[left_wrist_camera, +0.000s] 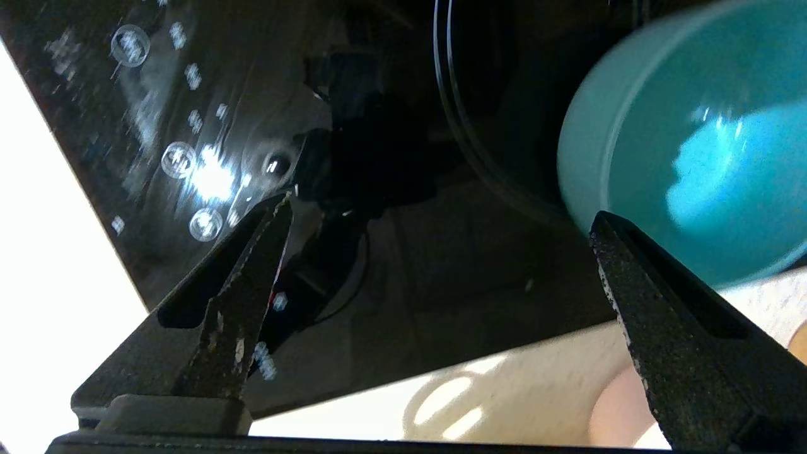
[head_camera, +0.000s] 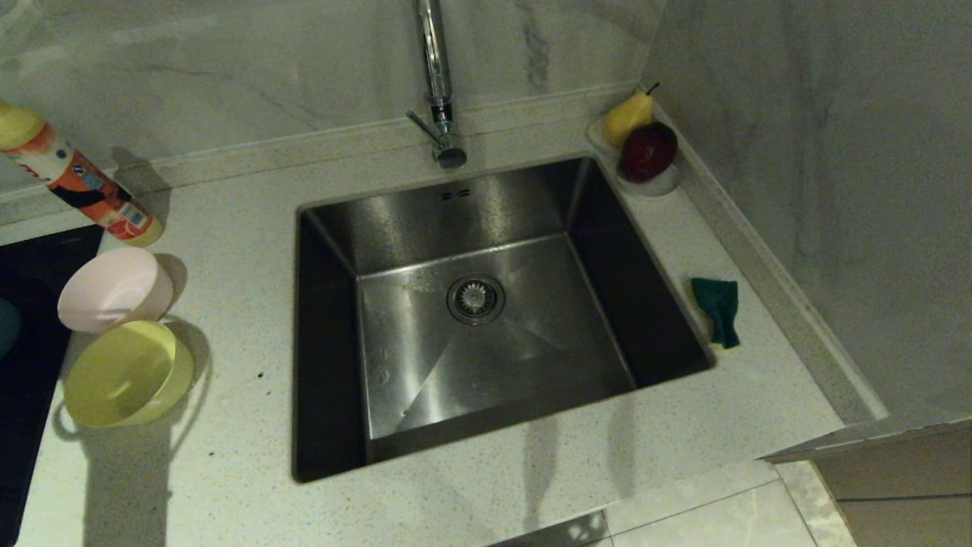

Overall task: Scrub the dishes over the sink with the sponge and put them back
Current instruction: Place the bowl on the bowl

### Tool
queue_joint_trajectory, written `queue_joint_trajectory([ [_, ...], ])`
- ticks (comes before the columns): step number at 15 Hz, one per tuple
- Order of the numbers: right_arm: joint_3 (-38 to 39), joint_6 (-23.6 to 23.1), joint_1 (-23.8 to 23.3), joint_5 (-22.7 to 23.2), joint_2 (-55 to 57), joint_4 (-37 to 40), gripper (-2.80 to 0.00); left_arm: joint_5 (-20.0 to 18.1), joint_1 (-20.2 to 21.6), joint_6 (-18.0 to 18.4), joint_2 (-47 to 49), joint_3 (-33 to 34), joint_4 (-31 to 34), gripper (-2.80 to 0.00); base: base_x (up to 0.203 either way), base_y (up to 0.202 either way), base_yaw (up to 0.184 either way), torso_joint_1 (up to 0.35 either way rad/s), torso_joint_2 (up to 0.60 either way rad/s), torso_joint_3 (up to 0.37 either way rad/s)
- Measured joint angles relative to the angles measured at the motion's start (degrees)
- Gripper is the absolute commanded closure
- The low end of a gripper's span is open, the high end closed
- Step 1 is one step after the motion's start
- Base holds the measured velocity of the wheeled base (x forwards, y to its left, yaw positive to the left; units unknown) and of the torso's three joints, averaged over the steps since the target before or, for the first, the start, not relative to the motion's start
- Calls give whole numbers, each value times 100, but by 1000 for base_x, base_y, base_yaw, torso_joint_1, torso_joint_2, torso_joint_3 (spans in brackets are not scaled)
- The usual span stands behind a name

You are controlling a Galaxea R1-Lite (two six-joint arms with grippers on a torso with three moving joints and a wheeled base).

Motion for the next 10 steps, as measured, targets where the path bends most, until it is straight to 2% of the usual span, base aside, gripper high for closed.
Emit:
queue_joint_trajectory([
  [10, 0, -2, 0, -2, 0, -2, 0, 219, -21, -86, 655, -426, 65, -280, 0, 0, 0, 0, 0, 0],
])
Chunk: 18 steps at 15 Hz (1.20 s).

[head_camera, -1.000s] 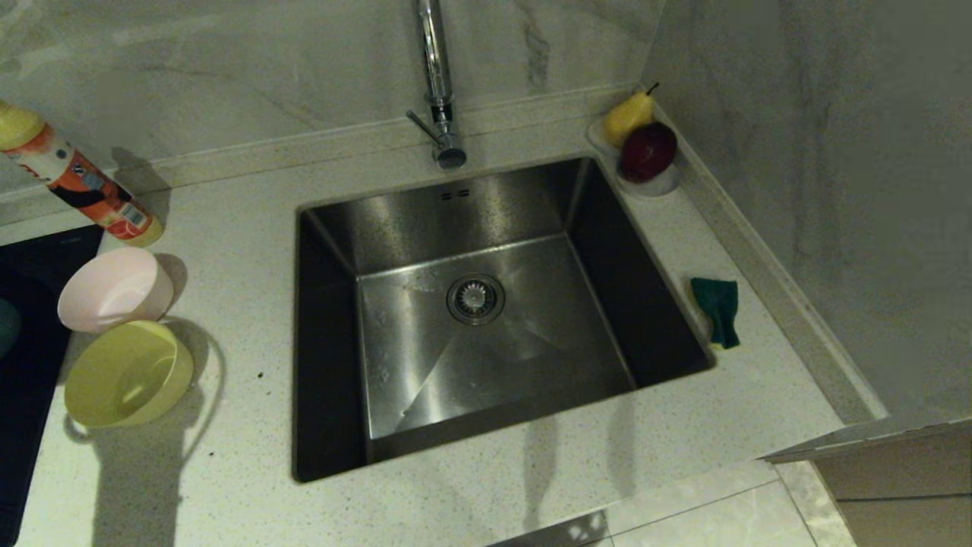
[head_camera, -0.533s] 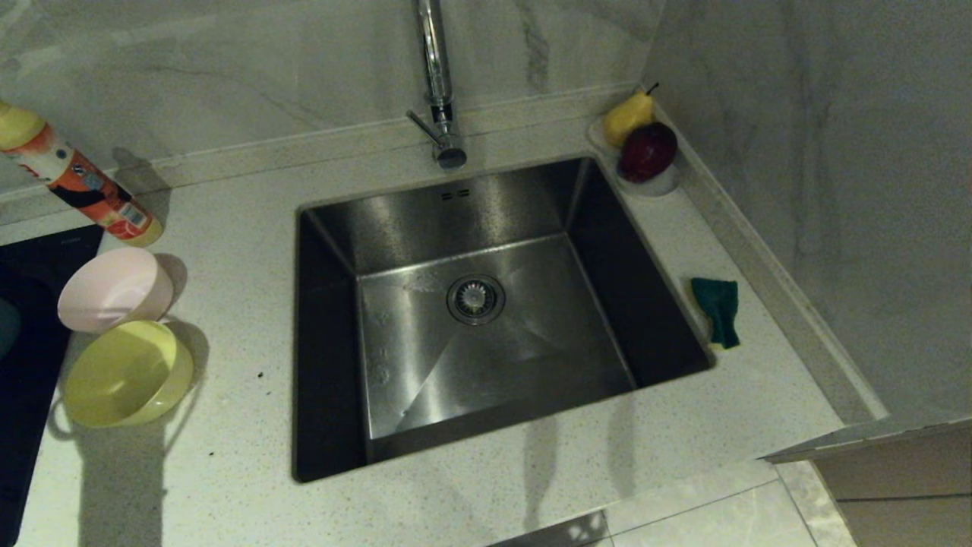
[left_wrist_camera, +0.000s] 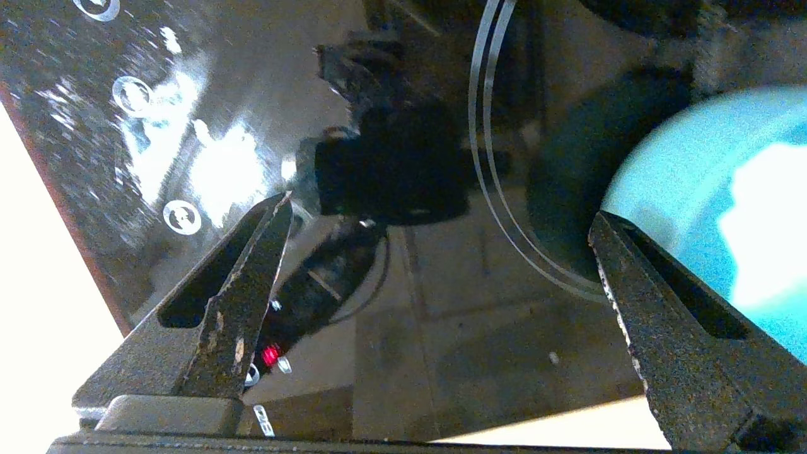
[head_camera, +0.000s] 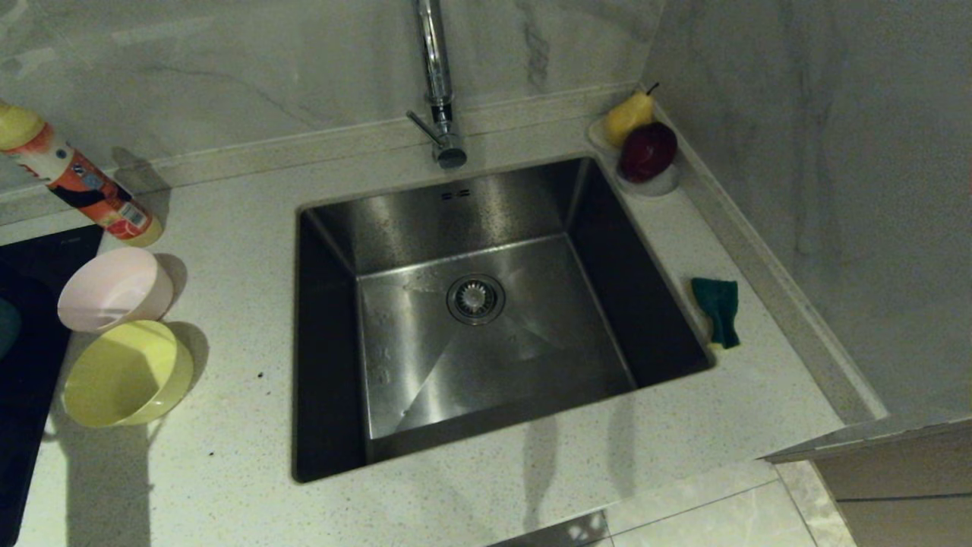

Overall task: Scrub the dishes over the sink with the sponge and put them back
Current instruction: Place the bowl on the bowl

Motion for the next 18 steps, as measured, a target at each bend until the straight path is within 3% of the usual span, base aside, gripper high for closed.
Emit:
queue_joint_trajectory([
  [18, 0, 2, 0, 2, 0, 1, 0, 131, -206, -23, 197, -104, 188, -280, 0, 0, 0, 0, 0, 0],
])
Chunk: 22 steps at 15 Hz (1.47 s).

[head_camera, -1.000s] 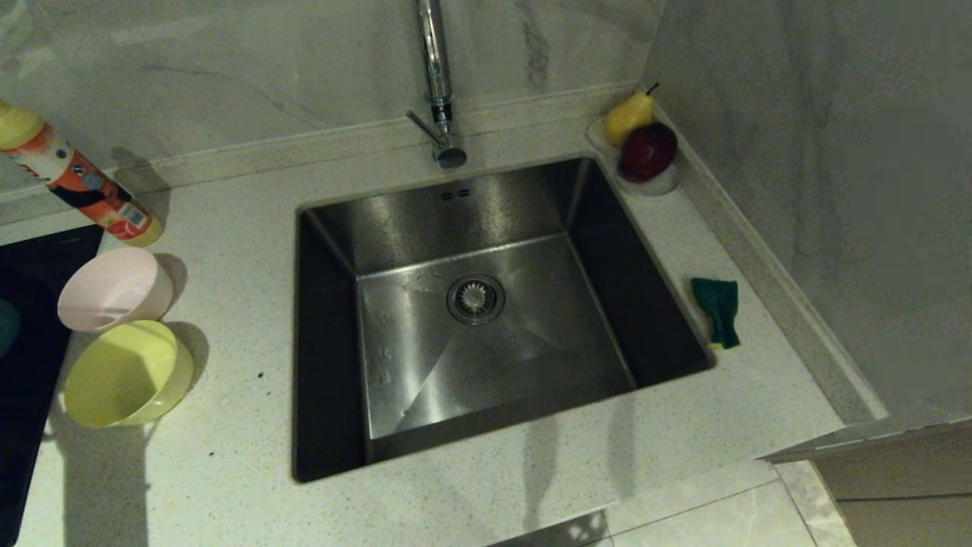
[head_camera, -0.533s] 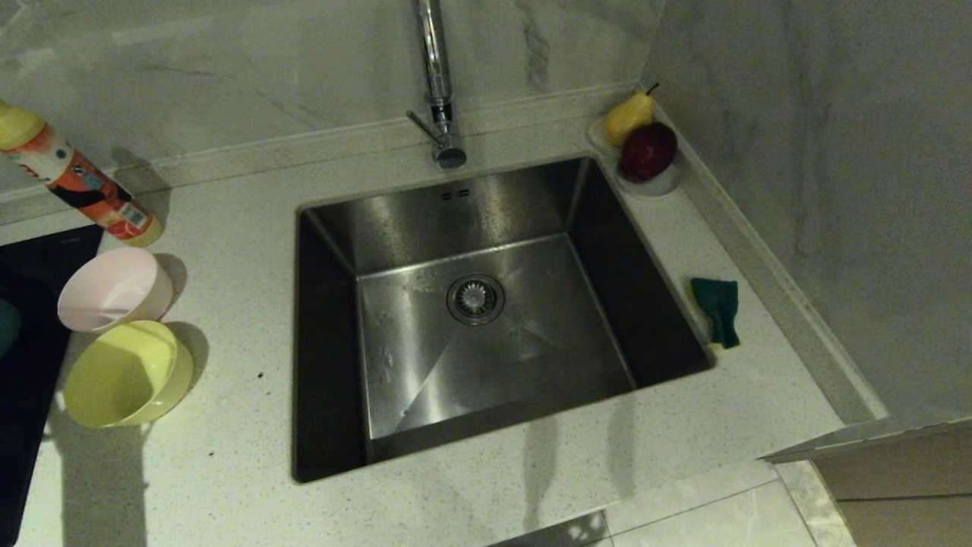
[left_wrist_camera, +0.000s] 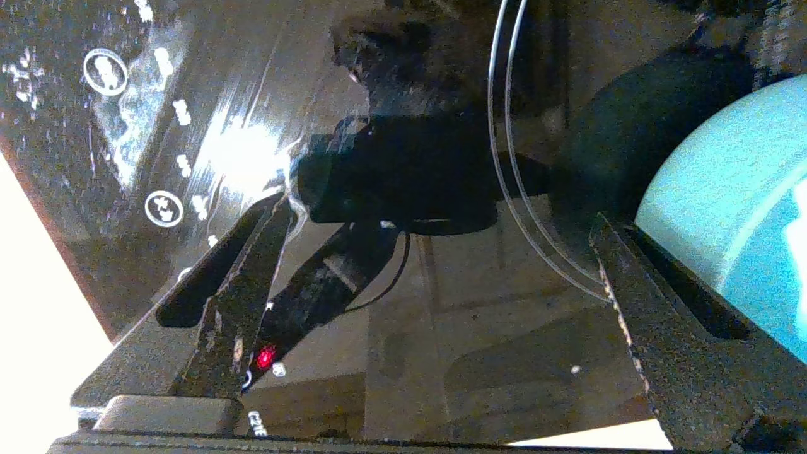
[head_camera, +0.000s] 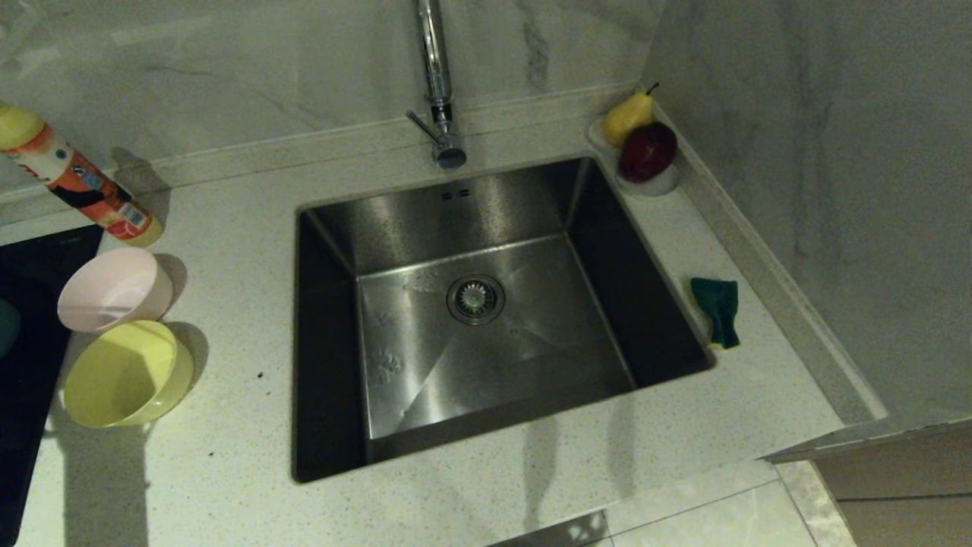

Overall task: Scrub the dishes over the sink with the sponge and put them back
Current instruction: Place the bowl on the bowl

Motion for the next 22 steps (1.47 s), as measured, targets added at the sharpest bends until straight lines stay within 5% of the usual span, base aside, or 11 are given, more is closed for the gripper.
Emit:
queue_joint_trajectory([
  [1, 0, -2, 0, 0, 0, -1, 0, 0, -2, -2, 0, -9, 33, 0, 0, 0, 0, 0, 0, 0],
  [15, 0, 0, 0, 0, 0, -4, 0, -347, -68, 172, -726, 29, 763, 0, 0, 0, 0, 0, 0, 0],
  [22, 0, 0, 0, -2, 0, -1, 0, -315, -1461, 1049, -1463, -24, 843, 0, 0, 0, 0, 0, 0, 0],
])
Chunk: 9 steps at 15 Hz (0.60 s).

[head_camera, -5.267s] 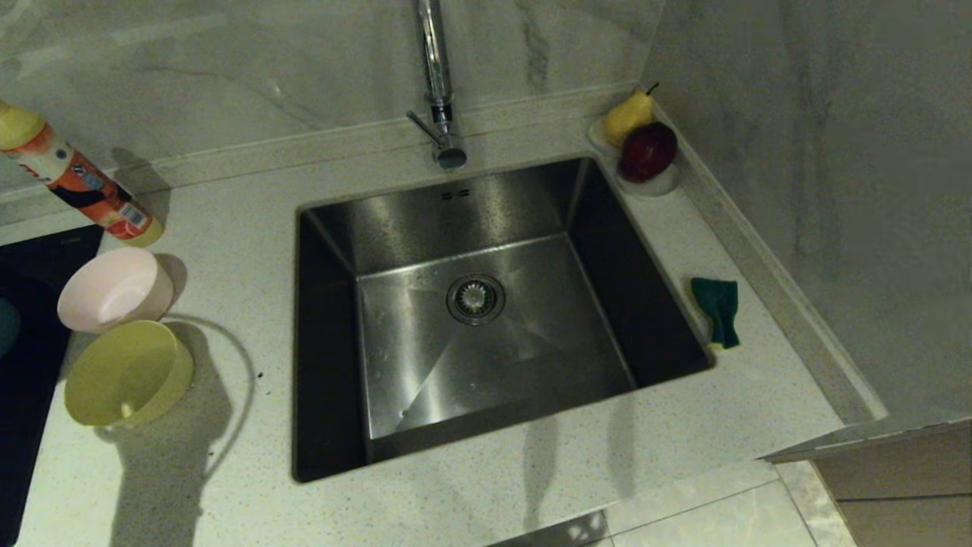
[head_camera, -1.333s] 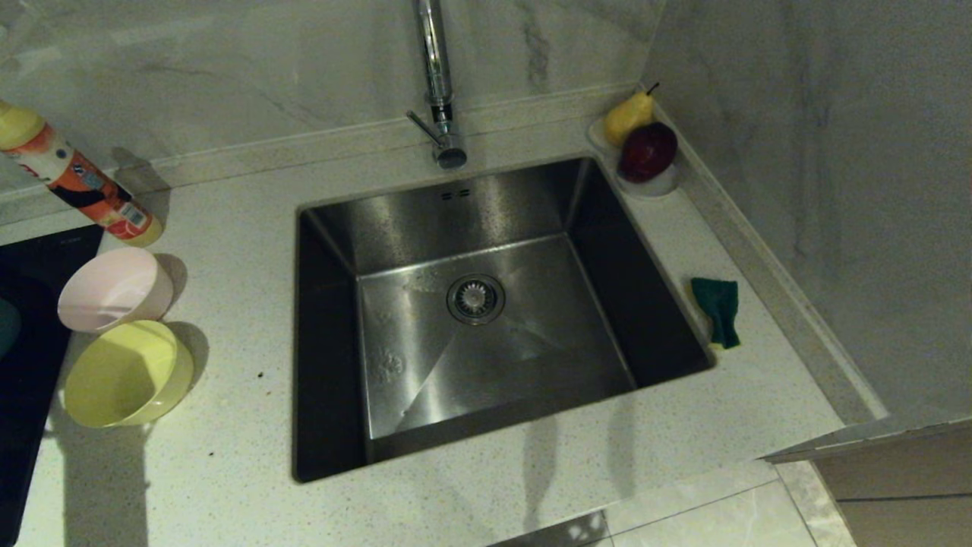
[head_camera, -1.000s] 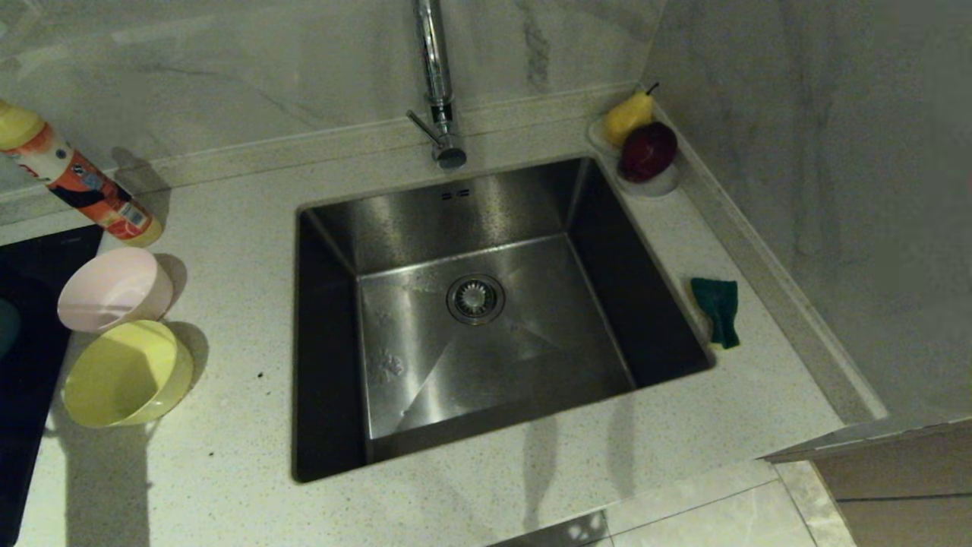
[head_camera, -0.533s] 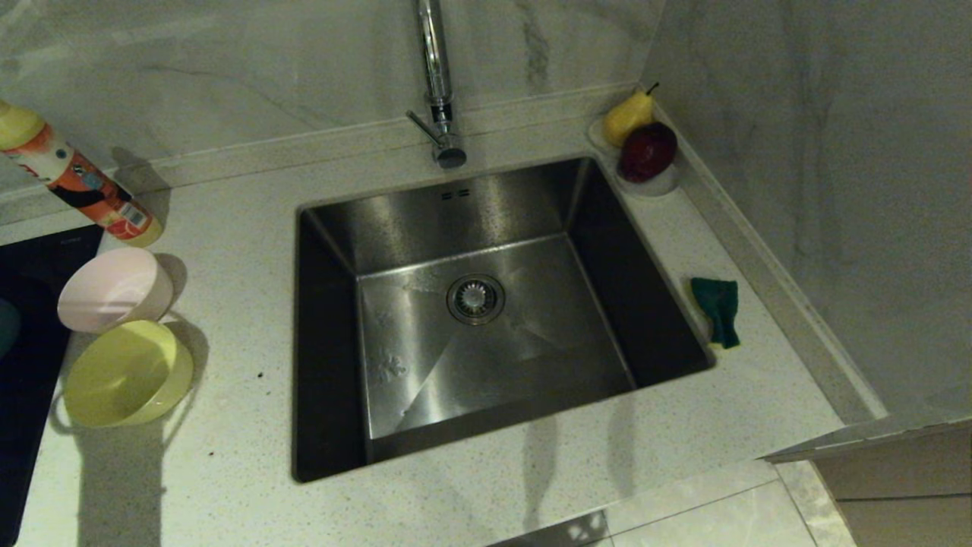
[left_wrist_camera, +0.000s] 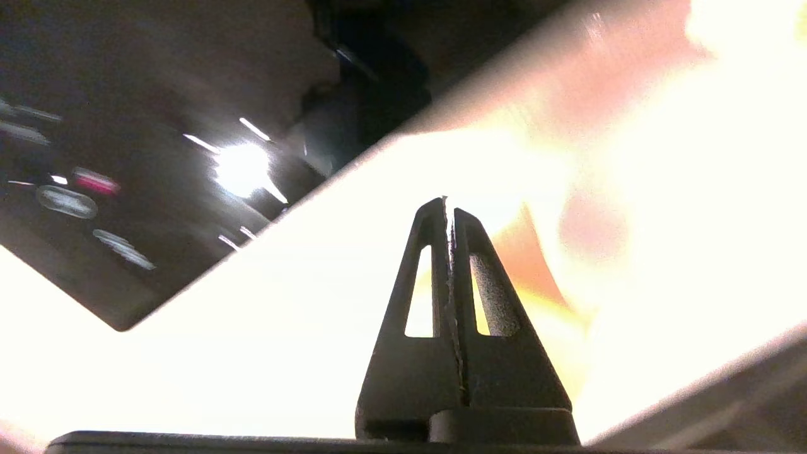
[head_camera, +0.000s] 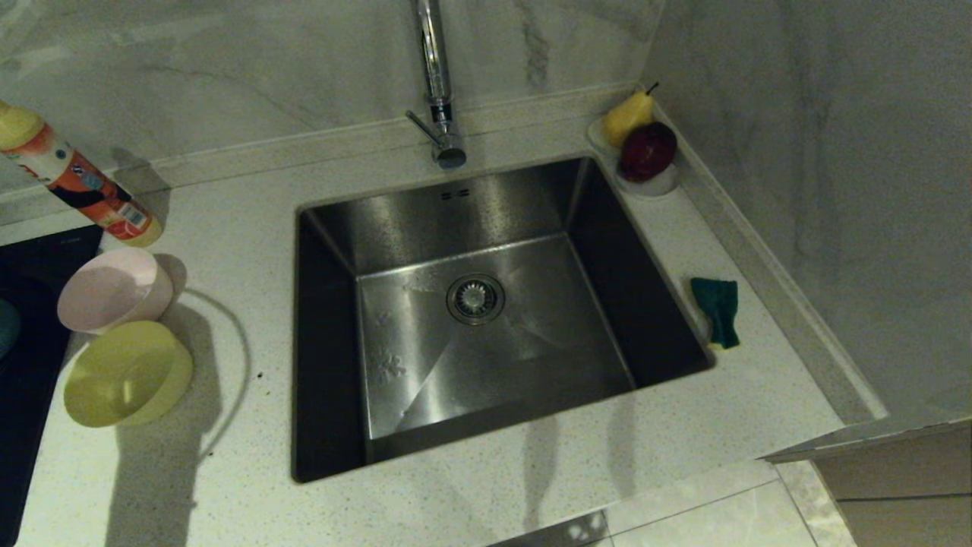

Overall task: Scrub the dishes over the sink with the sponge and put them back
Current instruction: Place the bowl on the bowl

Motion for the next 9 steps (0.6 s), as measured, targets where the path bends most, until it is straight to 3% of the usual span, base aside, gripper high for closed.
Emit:
queue_joint_trajectory([
  [2, 0, 0, 0, 2, 0, 2, 0, 71, -501, 383, -153, 2, 157, 0, 0, 0, 0, 0, 0, 0],
  [3, 0, 0, 0, 2, 0, 0, 0, 156, -682, 536, -197, 23, 183, -280, 0, 0, 0, 0, 0, 0],
  [9, 0, -2, 0, 2, 0, 0, 0, 160, -1388, 754, 70, -186, 84, -280, 0, 0, 0, 0, 0, 0],
])
